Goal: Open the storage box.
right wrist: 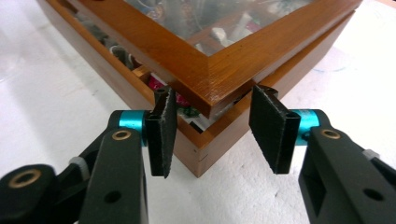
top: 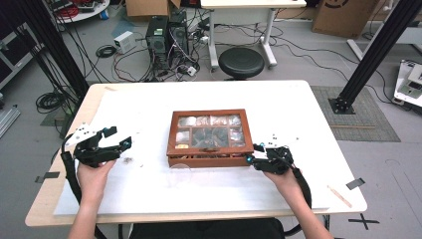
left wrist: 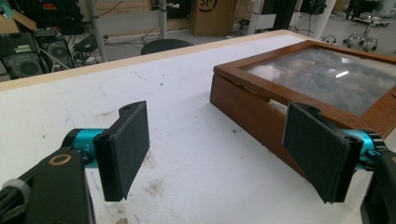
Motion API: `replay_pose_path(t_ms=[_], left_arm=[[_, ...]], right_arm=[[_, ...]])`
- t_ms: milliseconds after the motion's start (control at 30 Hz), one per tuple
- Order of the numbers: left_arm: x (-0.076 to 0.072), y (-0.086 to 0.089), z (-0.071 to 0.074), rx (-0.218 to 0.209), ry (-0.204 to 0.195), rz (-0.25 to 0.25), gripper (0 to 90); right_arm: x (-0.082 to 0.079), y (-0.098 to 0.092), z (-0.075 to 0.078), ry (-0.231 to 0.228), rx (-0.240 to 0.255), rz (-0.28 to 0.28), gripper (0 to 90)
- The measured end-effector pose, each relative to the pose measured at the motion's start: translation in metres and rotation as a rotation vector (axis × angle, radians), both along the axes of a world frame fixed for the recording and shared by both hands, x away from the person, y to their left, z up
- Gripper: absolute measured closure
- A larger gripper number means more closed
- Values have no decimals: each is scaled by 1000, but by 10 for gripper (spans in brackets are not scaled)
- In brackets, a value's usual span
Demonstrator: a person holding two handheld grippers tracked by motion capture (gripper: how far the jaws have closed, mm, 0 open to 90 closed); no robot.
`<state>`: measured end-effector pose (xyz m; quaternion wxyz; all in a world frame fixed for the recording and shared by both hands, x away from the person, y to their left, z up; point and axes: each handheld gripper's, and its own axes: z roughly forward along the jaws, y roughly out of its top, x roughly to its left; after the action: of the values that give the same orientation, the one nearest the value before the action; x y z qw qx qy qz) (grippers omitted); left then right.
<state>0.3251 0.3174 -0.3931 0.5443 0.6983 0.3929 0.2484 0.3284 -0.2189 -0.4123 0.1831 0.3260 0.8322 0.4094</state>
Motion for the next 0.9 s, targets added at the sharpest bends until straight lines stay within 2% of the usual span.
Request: replay_pose_path(t_ms=[133, 400, 633, 900], left_arm=[[0, 0, 0, -2, 2, 1, 231], [0, -1, 0, -6, 4, -3, 231], [0, -1, 0, -7, 6, -3, 231], [0, -1, 0, -7, 9, -7, 231]], right_arm=[[-1, 0, 3, -19, 0, -7, 478], [-4, 1, 12, -101, 21, -34, 462], [-1, -1, 20, -112, 68, -34, 466], [5, -1, 33, -153, 96, -30, 491]])
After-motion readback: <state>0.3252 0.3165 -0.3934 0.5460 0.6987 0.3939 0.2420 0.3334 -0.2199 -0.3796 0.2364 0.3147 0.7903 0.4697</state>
